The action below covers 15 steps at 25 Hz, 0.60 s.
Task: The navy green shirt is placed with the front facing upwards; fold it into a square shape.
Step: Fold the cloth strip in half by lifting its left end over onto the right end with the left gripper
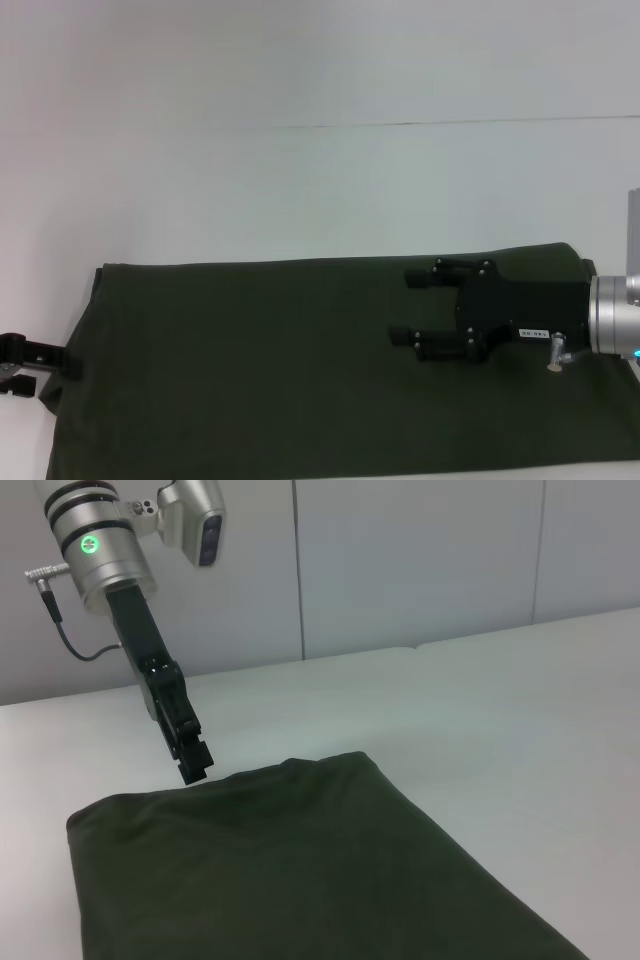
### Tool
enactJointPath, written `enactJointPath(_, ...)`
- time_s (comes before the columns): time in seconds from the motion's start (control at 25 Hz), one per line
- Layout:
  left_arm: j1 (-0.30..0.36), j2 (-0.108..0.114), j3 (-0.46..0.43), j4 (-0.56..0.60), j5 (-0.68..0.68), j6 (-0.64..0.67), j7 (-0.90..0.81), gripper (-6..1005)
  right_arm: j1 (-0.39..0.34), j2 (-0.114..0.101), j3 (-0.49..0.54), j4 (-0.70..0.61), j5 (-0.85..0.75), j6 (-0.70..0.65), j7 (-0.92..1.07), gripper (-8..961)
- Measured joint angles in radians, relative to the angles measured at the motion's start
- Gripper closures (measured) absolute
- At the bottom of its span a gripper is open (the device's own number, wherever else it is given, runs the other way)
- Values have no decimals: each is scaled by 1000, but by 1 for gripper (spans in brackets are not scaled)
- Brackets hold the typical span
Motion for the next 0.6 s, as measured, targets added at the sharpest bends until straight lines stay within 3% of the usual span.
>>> enactJointPath(0.6,0,-5,23,-6,5,-25,-5,164,0,0,0,-1,-3,1,2,144)
